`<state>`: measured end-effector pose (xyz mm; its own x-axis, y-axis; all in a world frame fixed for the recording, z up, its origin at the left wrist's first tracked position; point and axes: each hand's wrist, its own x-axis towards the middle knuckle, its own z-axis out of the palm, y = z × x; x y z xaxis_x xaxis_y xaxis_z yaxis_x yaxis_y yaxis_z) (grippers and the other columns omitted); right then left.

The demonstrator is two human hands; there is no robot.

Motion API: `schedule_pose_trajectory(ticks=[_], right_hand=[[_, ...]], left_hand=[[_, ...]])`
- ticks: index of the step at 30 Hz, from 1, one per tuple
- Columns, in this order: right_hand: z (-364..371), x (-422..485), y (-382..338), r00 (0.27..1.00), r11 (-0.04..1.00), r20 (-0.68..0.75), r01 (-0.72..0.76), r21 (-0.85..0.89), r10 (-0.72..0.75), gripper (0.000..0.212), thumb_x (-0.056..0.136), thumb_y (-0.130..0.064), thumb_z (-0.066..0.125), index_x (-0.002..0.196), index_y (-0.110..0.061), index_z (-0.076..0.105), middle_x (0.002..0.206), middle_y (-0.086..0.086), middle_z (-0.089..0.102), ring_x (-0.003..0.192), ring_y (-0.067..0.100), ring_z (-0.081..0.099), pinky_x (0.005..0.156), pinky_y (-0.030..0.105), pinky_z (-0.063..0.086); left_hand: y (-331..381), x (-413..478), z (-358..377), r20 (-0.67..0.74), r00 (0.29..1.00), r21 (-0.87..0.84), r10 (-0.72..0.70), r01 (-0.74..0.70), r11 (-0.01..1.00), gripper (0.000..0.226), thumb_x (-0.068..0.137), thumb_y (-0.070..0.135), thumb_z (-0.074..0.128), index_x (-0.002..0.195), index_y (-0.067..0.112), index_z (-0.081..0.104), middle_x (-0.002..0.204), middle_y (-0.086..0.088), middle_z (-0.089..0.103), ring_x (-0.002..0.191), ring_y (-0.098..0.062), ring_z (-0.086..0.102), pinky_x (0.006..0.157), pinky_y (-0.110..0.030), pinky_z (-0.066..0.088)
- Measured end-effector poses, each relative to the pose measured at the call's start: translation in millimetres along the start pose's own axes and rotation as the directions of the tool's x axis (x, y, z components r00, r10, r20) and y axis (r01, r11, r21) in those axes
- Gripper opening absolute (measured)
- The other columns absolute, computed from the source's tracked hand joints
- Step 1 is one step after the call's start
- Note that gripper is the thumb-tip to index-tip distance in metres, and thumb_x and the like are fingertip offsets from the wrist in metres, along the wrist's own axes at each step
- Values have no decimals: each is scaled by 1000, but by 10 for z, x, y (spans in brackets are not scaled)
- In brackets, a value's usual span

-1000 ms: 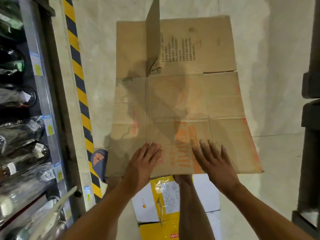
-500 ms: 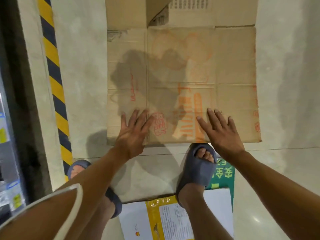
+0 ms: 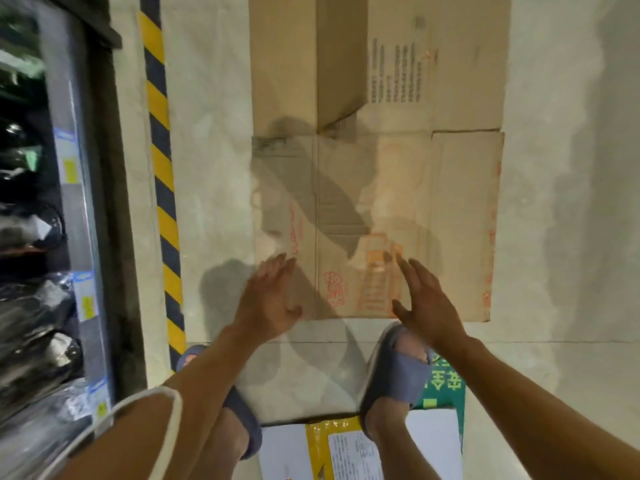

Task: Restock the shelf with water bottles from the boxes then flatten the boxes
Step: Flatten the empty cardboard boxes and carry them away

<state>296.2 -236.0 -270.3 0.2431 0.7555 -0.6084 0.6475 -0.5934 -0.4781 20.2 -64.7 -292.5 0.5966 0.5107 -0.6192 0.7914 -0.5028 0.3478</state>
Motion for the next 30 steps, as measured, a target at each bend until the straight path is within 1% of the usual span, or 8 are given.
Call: schedule_pose_trajectory(ticks=[3, 7, 10, 12, 15, 20, 26, 30], right_hand=[[-506, 295, -461, 980, 971, -195, 87, 225, -42, 63, 97, -30, 69, 152, -18, 42, 151, 6, 49, 134, 17, 46, 109, 42, 45], [-939, 1057, -946, 964, 914, -260, 61, 402, 50, 55, 104, -26, 59, 156, -21, 41, 155, -3, 48, 132, 11, 52, 109, 32, 46], [-1006, 1813, -1107, 935, 877, -338, 73, 474, 105, 47, 110, -17, 44, 157, -15, 41, 155, 1, 49, 132, 4, 51, 114, 17, 39], [-1043, 2309, -1111, 909, 814, -365, 51, 578, 203, 47, 109, -21, 42, 156, -16, 43, 154, 4, 52, 136, 13, 54, 120, 32, 40], [-1012, 2839, -1247, 885, 778, -416, 108, 619, 208, 48, 107, -27, 48, 152, -11, 49, 151, 7, 55, 138, 25, 54, 113, 56, 45], [-782, 3053, -1811, 902, 836, -430, 203, 510, 44, 57, 110, -17, 48, 161, -14, 24, 153, -22, 39, 142, -8, 40, 122, 24, 32], [-54, 3572, -1928, 952, 969, -273, 185, 160, -137, 60, 104, -48, 51, 158, -23, 39, 167, 14, 28, 154, 29, 26, 124, 45, 25], [356, 3735, -1796, 936, 985, -323, 96, -146, -139, 52, 101, -31, 52, 151, -17, 50, 163, 29, 27, 152, 48, 24, 118, 65, 30]], left_hand=[[9, 67, -530, -123, 991, -140, -61, 43, 989, 95, 78, 46, 79, 155, 8, 39, 160, -15, 41, 148, -33, 39, 117, -45, 41], [-121, 570, -848, -237, 955, -335, -176, 90, 938, 88, 81, 53, 60, 151, 2, 45, 154, -21, 45, 142, -38, 44, 115, -42, 42], [-352, 1135, -885, -205, 943, -439, -261, 149, 886, 89, 83, 40, 74, 156, 6, 36, 153, -18, 45, 144, -33, 39, 117, -37, 35], [-511, 1499, -894, -167, 947, -451, -273, 173, 875, 99, 82, 28, 82, 161, 12, 25, 152, -14, 44, 148, -30, 33, 114, -33, 31], [-739, 1823, -844, -156, 939, -402, -306, 223, 888, 108, 84, 30, 82, 165, 18, 12, 171, -7, 13, 157, -28, 13, 123, -39, 21], [-1040, 2048, -670, -85, 976, -169, -198, 182, 969, 113, 87, 42, 76, 165, 21, -3, 174, 1, -4, 159, -27, -2, 128, -46, 8], [-1241, 2106, -567, -171, 979, -12, -107, 107, 994, 118, 80, 57, 75, 165, 23, 1, 173, 2, -9, 159, -30, -8, 125, -58, 6], [-1262, 2089, -705, -61, 992, 70, -111, 115, 991, 112, 88, 60, 62, 164, 25, -13, 170, 6, -25, 157, -28, -20, 124, -61, -2]])
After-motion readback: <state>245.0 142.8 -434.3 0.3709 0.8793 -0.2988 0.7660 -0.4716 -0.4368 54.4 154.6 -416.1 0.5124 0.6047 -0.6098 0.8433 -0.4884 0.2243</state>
